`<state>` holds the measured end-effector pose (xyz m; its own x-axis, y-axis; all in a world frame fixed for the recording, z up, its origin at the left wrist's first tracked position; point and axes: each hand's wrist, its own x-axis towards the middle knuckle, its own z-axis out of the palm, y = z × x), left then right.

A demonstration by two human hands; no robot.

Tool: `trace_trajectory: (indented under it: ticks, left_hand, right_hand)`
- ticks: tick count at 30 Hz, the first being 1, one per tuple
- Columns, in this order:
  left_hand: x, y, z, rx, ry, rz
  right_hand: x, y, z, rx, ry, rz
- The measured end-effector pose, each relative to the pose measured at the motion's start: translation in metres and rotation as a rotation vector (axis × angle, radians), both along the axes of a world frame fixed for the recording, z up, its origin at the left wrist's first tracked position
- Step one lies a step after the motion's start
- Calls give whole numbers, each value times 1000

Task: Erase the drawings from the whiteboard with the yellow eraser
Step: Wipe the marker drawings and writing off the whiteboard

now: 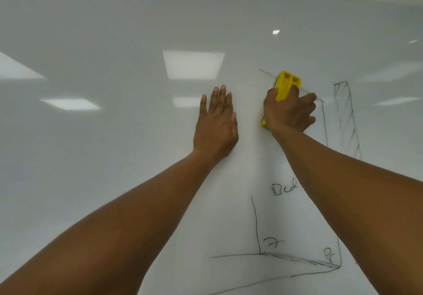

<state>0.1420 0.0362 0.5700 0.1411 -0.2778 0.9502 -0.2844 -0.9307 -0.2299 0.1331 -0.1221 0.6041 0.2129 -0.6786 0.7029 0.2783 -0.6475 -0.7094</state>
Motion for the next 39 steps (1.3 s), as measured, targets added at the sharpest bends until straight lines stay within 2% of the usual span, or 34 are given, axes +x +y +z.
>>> trace_trajectory:
  ticks: [5, 12, 15, 25, 32, 34, 39]
  left_hand:
    - [11, -6, -2, -12, -33, 40]
    - [16, -8, -2, -22, -68, 55]
    - [16, -8, -3, -28, -70, 54]
    - [13, -12, -6, -69, -73, 69]
    - [13, -17, -11, -119, -66, 58]
    - [14, -17, -12, -125, -68, 65]
    - [14, -18, -12, -140, -69, 69]
  right_hand:
    - [4, 3, 3, -48, -57, -28]
    - [3, 10, 25, -422, -119, -52]
    - [0, 12, 30, -481, -111, -32]
    - [6, -47, 8, 38, -22, 10]
    - [9, -57, 3, 145, -48, 49]
    - [7, -48, 8, 93, -56, 75]
    - [4, -22, 6, -327, -93, 55]
